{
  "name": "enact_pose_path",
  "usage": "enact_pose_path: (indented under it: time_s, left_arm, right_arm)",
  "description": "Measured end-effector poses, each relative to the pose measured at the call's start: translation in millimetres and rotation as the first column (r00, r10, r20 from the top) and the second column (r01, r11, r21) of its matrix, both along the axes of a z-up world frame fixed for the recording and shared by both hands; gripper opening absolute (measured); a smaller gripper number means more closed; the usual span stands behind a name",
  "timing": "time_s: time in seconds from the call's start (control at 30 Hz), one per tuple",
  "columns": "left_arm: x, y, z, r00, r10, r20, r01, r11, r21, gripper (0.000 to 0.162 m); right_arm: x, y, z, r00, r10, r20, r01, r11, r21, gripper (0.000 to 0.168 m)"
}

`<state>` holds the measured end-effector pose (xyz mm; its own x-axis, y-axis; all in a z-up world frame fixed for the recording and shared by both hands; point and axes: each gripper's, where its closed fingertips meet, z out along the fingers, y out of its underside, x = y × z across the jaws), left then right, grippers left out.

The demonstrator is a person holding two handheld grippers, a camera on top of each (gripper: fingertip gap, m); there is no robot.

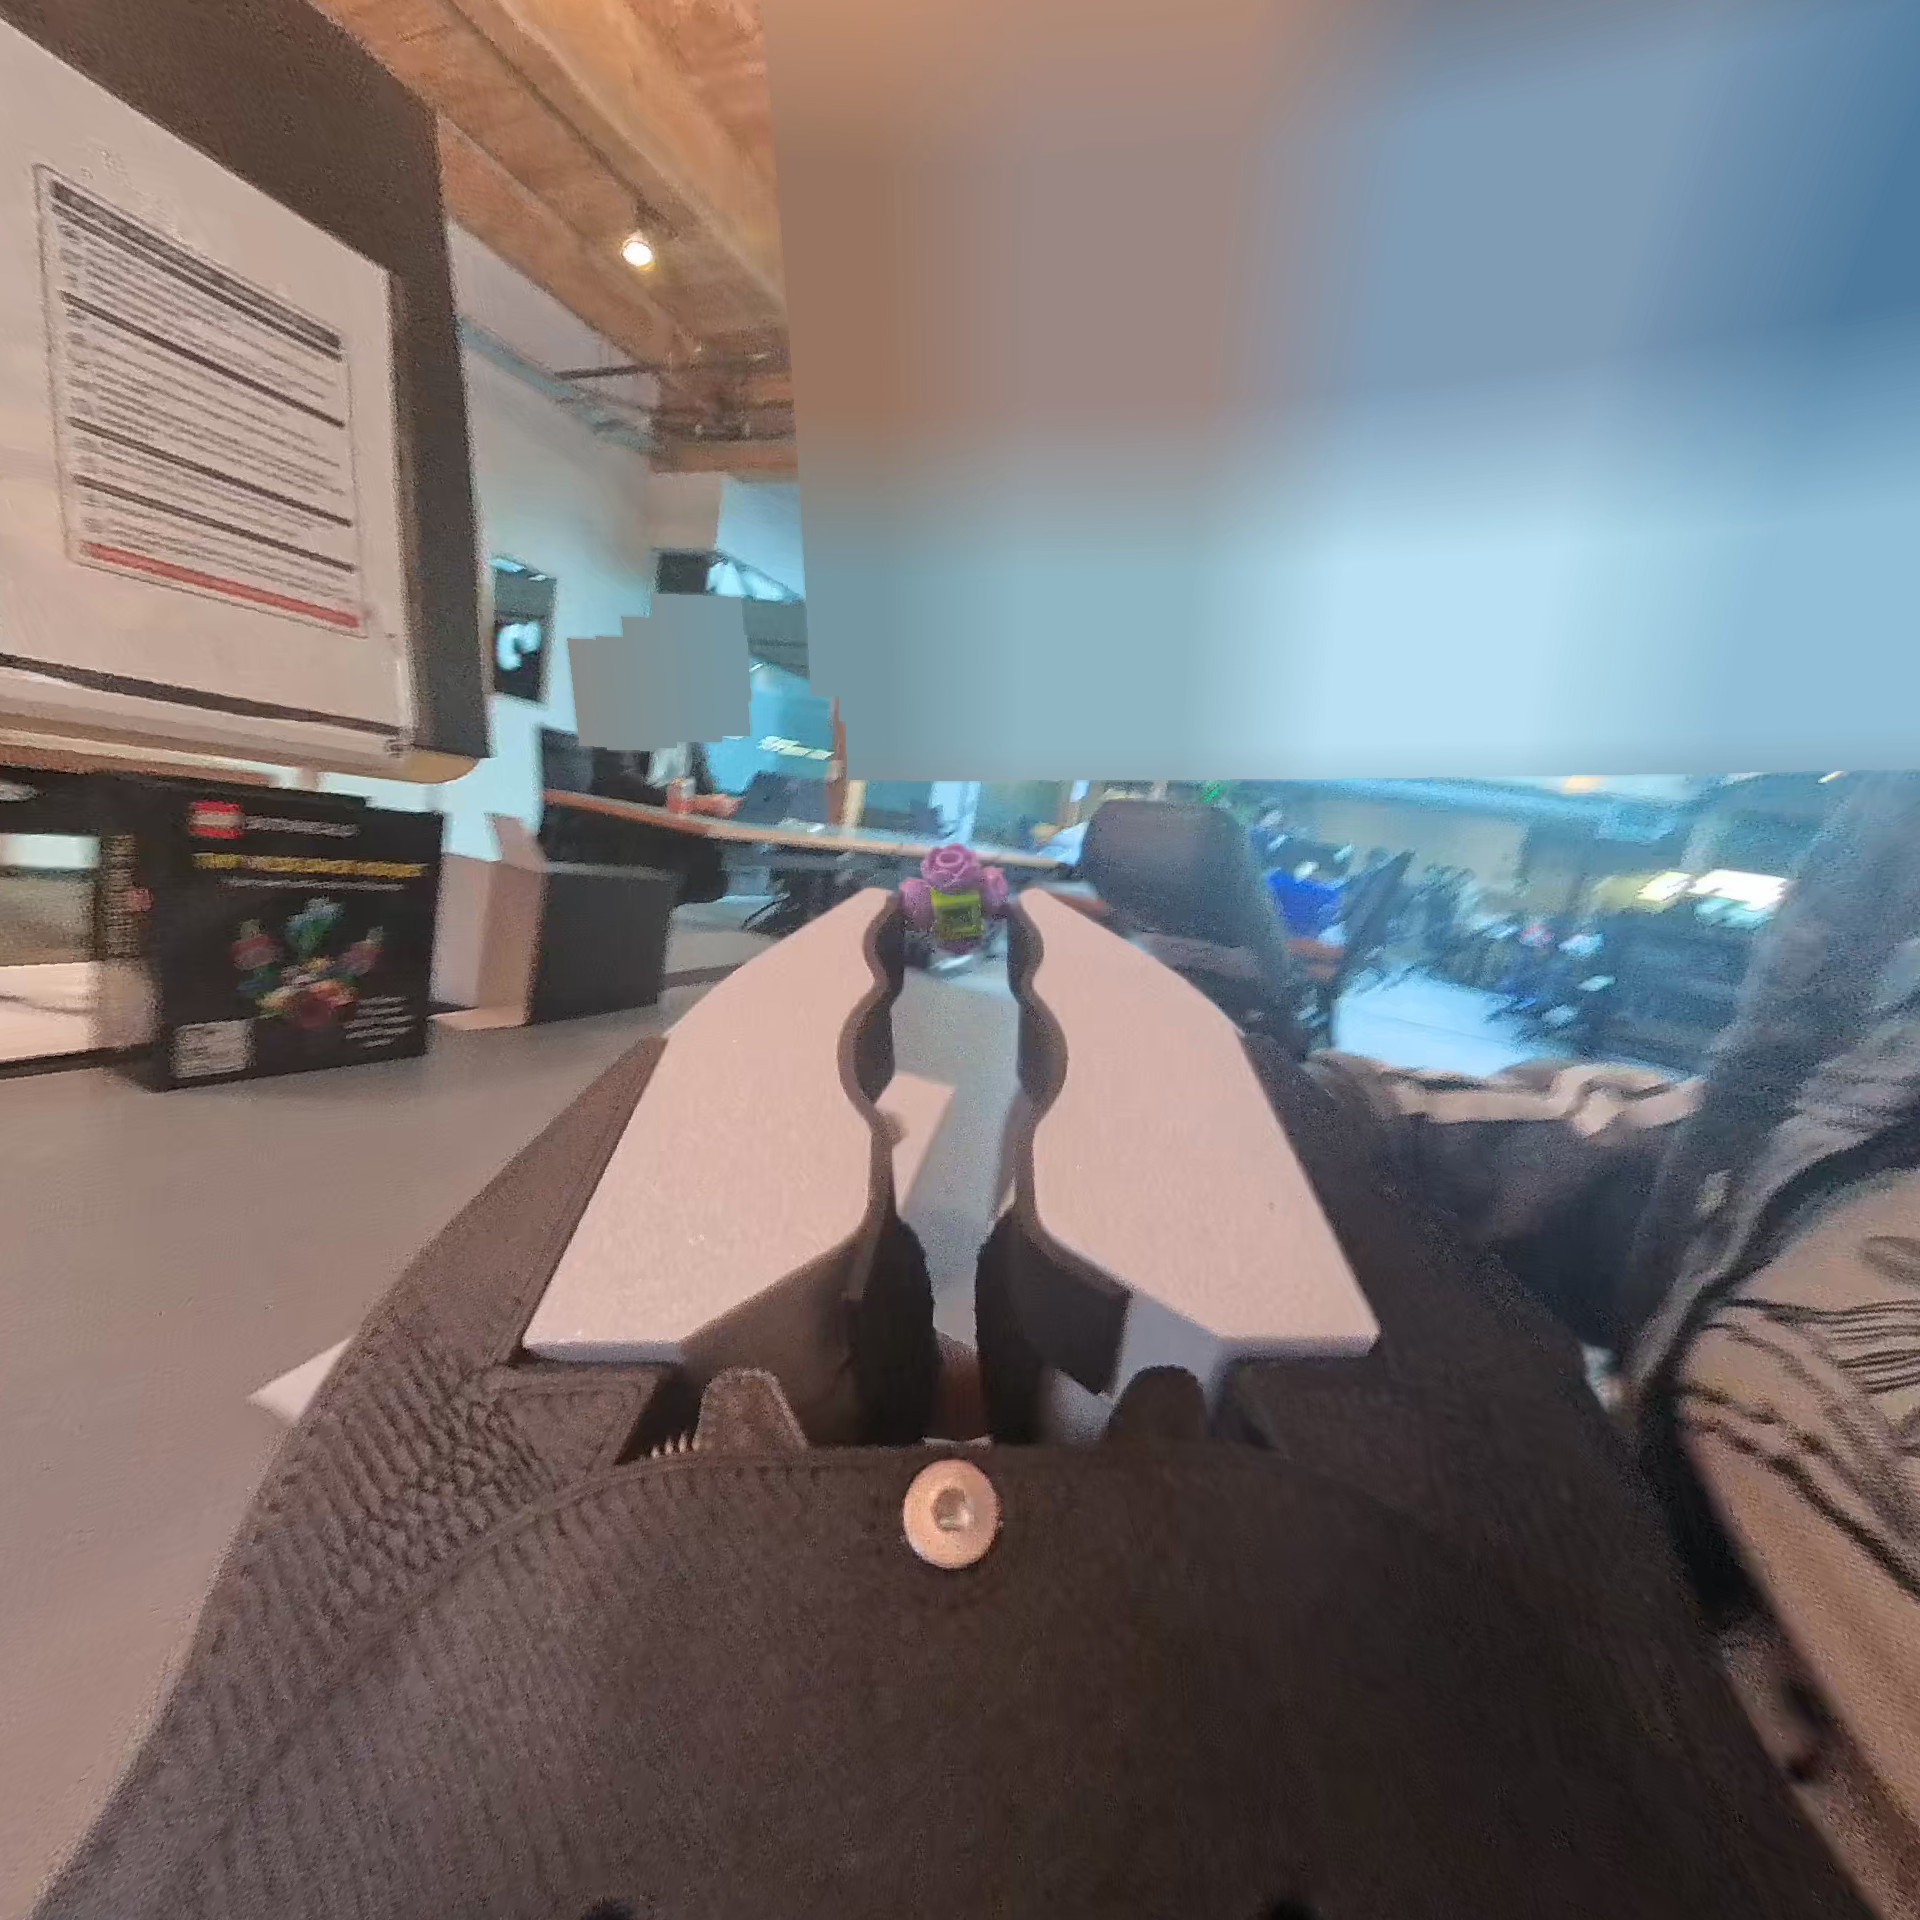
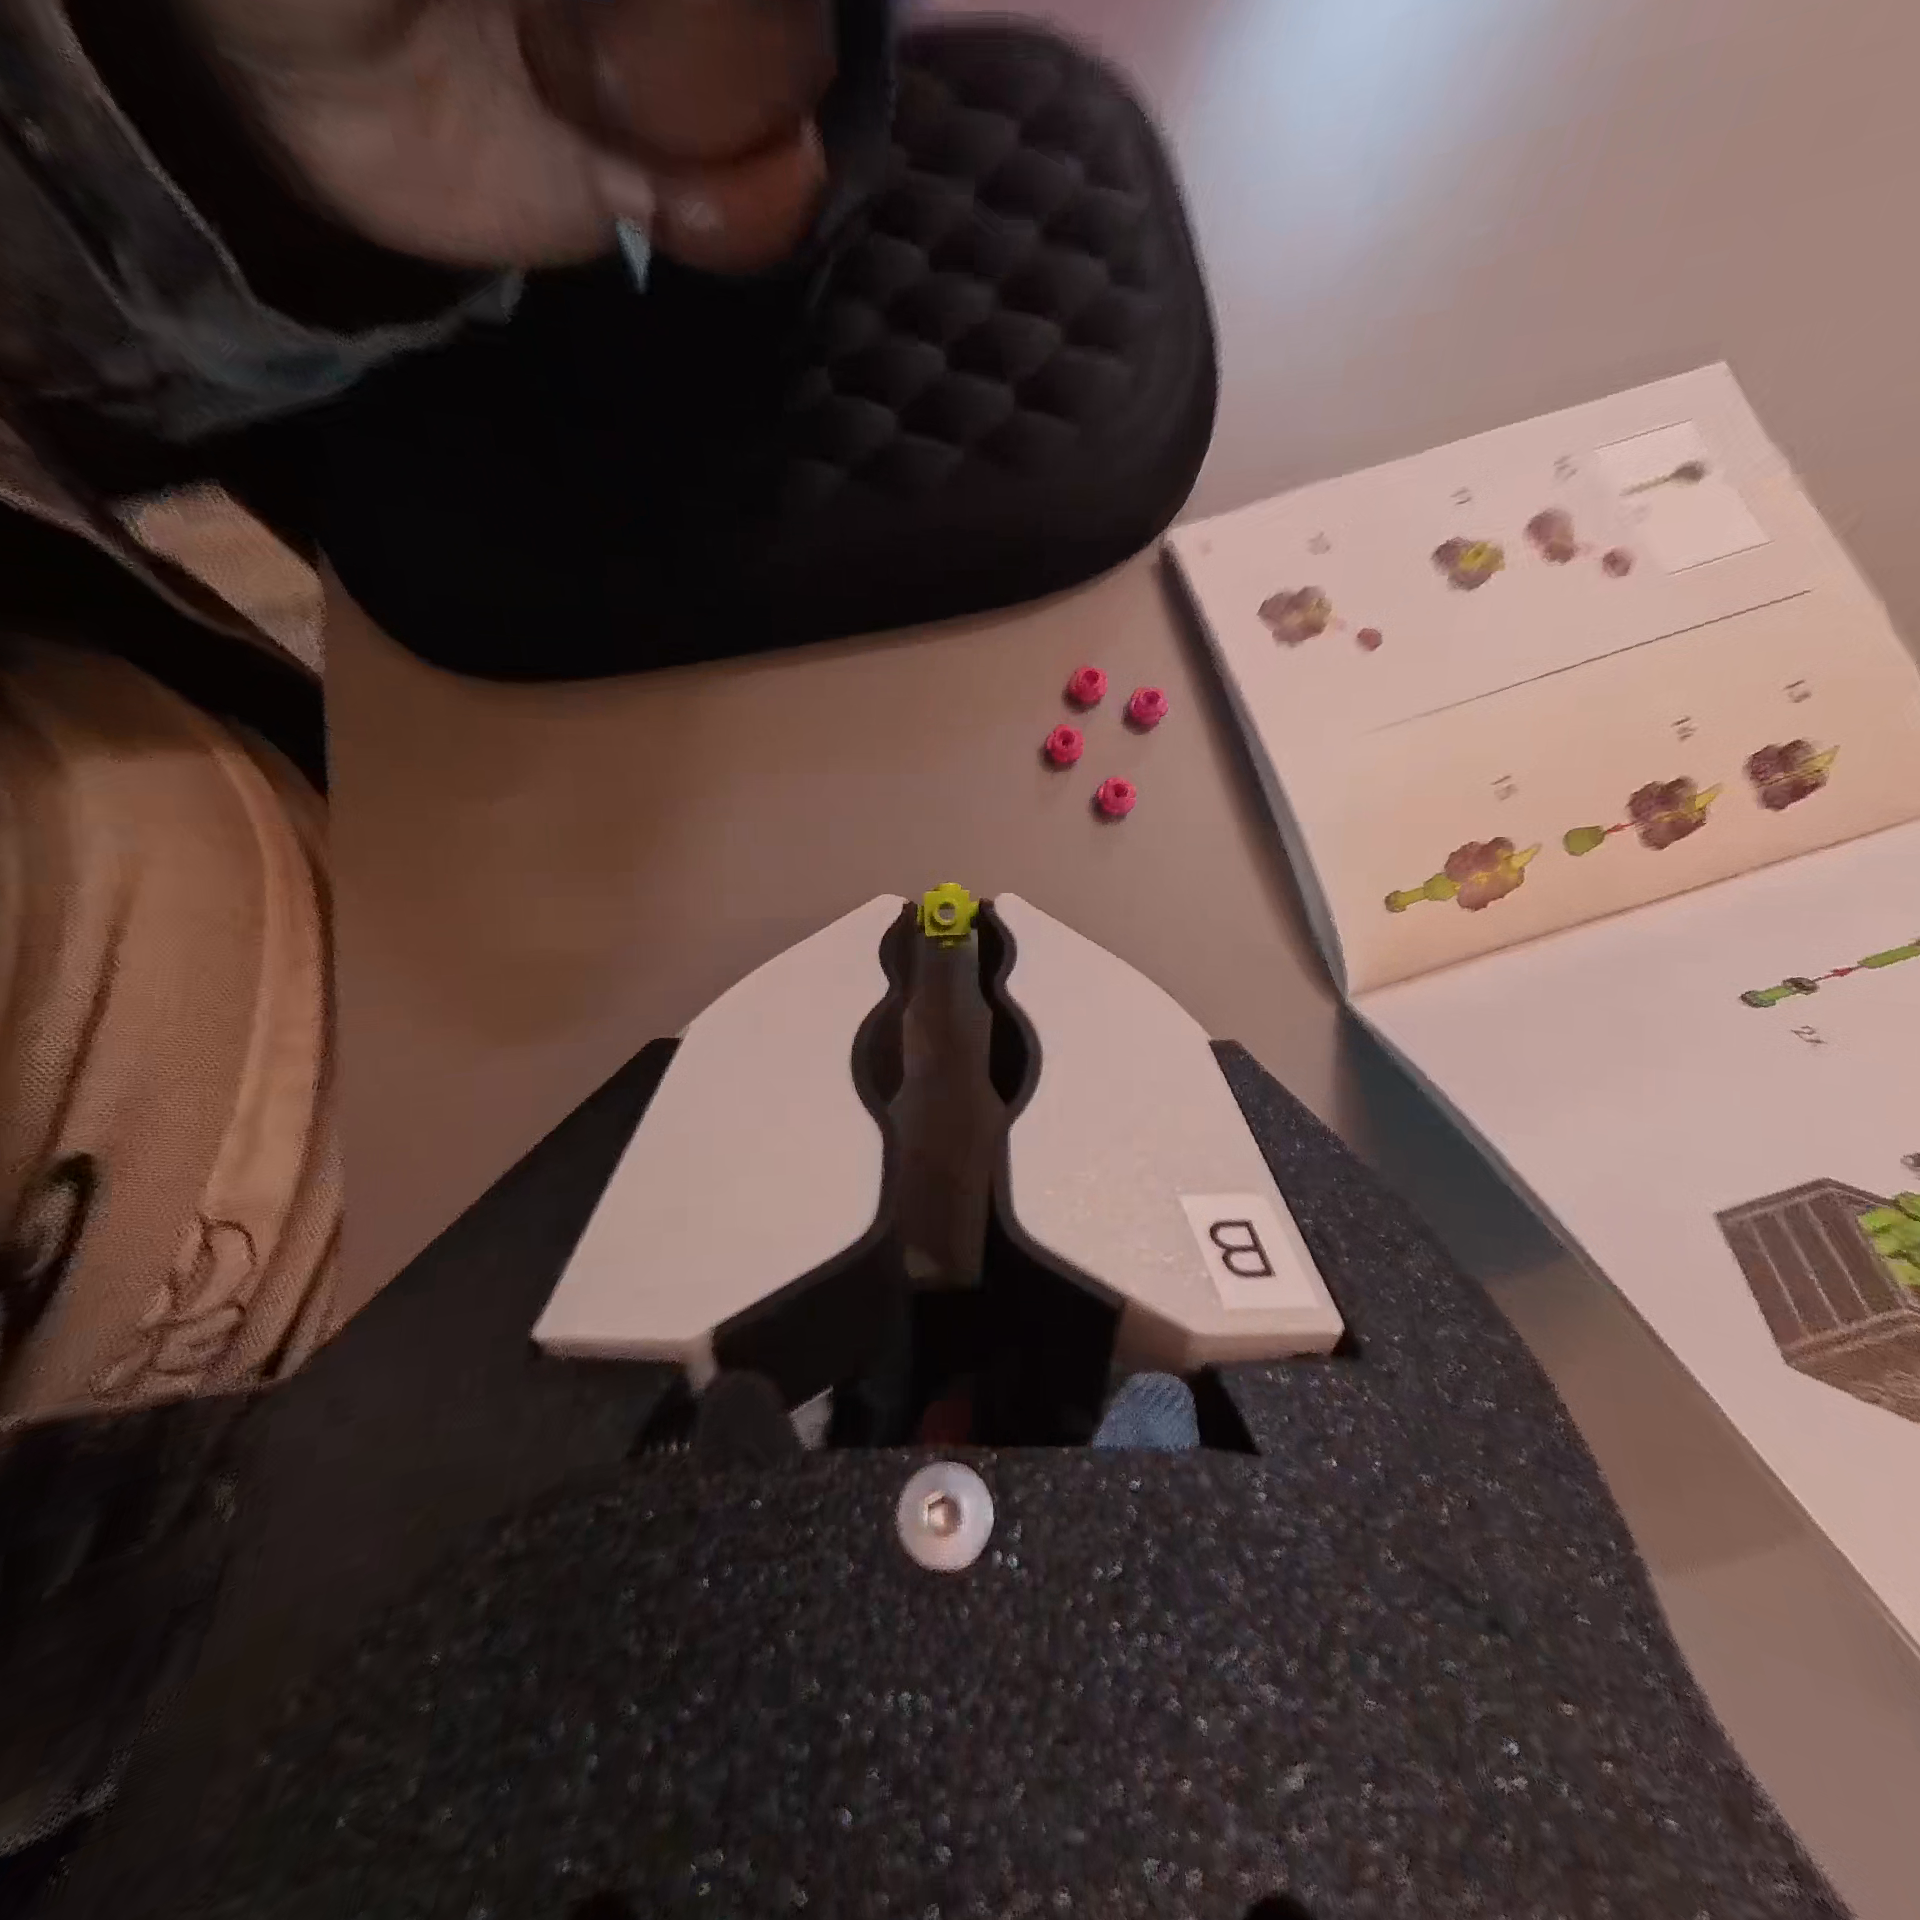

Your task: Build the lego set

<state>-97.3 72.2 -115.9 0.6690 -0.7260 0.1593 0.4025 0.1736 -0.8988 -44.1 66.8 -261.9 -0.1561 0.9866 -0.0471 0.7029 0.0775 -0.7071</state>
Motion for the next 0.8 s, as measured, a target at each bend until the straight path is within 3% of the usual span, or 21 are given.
enact_pose_path:
  time_s: [0.1,0.17,0.23,0.3,0.8]
  left_arm:
    - [0.3,-12.5,13.8,0.963,-0.186,0.194,0.187,0.982,0.013,0.017]
    - [5.2,-17.0,16.0,0.917,-0.298,0.266,0.309,0.951,0.002,0.018]
    - [11.4,-20.0,17.0,0.890,-0.355,0.288,0.370,0.929,0.001,0.017]
    - [16.9,-21.6,15.9,0.875,-0.388,0.288,0.407,0.913,-0.006,0.018]
    - [34.6,-14.0,-4.4,0.914,-0.365,0.176,0.389,0.913,-0.123,0.018]
  right_arm:
    - [-14.4,-0.3,53.9,0.943,-0.063,-0.327,0.001,0.983,-0.186,0.011]
    - [-19.2,2.0,108.5,0.802,-0.167,-0.574,-0.069,0.928,-0.366,0.011]
    - [-17.7,4.3,149.3,0.657,-0.256,-0.709,-0.174,0.863,-0.473,0.010]
    - [-20.0,5.2,164.6,0.598,-0.304,-0.742,-0.220,0.828,-0.516,0.010]
    - [-27.8,-7.1,145.3,0.668,-0.242,-0.704,-0.235,0.829,-0.508,0.011]
